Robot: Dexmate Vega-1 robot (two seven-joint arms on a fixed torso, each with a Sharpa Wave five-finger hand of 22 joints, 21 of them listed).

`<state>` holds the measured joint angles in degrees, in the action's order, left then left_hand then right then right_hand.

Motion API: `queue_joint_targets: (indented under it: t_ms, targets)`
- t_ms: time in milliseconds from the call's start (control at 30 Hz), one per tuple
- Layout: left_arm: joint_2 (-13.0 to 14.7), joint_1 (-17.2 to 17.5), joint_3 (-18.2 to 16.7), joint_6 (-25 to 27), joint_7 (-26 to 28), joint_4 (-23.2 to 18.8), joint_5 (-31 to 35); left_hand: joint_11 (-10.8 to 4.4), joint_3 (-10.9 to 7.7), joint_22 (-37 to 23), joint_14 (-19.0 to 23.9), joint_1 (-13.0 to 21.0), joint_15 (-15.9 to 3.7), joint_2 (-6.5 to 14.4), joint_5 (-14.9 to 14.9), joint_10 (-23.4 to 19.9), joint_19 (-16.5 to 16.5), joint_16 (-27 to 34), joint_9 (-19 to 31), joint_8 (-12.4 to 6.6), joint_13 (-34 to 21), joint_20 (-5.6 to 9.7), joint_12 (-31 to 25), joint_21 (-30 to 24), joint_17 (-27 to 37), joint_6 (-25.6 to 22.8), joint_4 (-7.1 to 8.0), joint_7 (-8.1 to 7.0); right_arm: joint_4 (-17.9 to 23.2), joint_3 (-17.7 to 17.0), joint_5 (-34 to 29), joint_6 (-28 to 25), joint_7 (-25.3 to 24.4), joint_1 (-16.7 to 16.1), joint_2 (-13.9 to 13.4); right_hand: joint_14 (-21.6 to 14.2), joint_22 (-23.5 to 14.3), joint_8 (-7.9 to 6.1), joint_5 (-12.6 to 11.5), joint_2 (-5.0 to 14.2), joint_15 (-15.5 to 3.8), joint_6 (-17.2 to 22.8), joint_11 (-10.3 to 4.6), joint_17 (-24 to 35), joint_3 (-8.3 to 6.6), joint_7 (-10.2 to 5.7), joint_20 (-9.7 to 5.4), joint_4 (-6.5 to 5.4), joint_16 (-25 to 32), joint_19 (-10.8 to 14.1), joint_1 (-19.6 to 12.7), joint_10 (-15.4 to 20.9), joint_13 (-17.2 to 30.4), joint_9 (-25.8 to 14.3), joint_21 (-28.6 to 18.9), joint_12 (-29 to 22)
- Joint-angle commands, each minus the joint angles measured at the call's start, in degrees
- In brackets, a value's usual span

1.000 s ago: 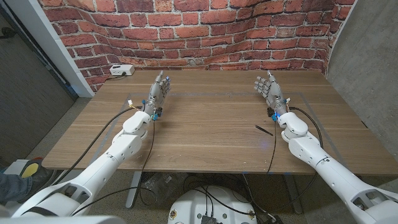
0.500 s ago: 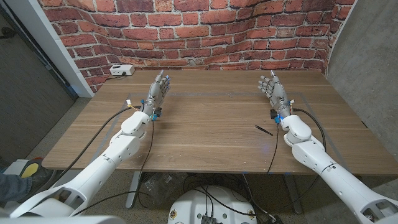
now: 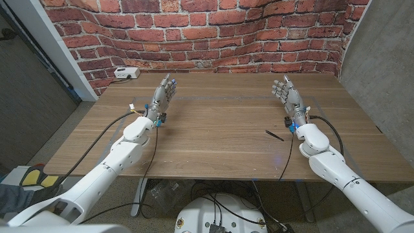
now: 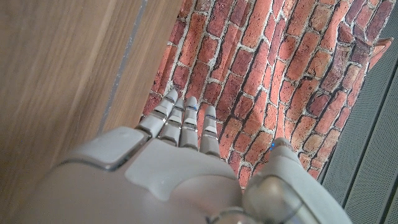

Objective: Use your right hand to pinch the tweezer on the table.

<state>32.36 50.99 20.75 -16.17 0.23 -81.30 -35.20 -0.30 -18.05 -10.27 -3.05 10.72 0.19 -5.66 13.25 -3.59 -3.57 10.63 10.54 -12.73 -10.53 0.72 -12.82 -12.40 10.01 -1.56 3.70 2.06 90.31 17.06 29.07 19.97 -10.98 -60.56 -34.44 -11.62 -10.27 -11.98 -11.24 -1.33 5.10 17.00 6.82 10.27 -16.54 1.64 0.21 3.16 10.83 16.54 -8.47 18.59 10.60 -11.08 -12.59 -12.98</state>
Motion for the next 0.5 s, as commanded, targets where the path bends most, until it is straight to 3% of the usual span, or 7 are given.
queue_joint_targets:
  t_ms: [33,500]
  targets:
    - [1.0,0.9,-0.2,-0.2,-0.2,-0.8,0.4,0.15,-0.34,-0.2,0.3,0.7,0.01,0.2,-0.1,-0.5,0.2,0.6,0.2,-0.34,-0.3,-0.15,-0.2,-0.2,0.3,-0.9,-0.05,0.10,4.1,-1.4,-1.9,0.6,-1.7,-4.2,-1.8,-0.7,-0.3,-0.57,0.2,0.08,0.09,0.5,-0.65,0.1,-0.34,-0.51,0.17,0.93,-0.1,0.2,-1.4,0.3,0.2,-0.2,0.2,-0.2]
    - [0.7,2.2,0.0,-1.5,1.0,-2.0,1.5,0.15,-0.50,-0.2,1.4,1.5,-0.09,0.7,-0.4,-1.8,0.7,0.7,0.2,-0.64,-0.3,-0.49,-0.4,-0.3,0.3,-2.6,-0.38,0.20,9.6,-4.4,-4.0,0.8,-3.4,-10.3,-4.4,-1.2,-0.3,-1.44,0.6,0.97,-0.07,3.2,-1.04,0.1,-1.45,-1.04,0.19,2.65,-0.1,0.8,-4.1,1.3,0.3,-0.3,0.2,-0.4]
